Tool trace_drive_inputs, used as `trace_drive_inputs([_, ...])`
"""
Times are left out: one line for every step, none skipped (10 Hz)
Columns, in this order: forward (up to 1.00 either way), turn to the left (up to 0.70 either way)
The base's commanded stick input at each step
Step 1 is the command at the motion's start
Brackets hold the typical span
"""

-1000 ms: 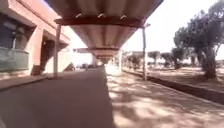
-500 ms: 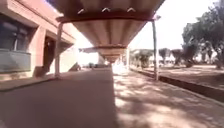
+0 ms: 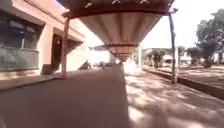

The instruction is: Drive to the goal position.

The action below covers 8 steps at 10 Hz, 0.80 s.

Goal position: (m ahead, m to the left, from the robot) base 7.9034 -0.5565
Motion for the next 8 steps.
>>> trace_drive_inputs([0.85,0.00])
trace_drive_inputs([0.85,0.00])
trace_drive_inputs([0.85,0.00])
trace_drive_inputs([0.85,0.00])
trace_drive_inputs([0.85,0.00])
trace_drive_inputs([0.85,-0.06])
trace_drive_inputs([0.85,-0.19])
trace_drive_inputs([0.85,-0.33])
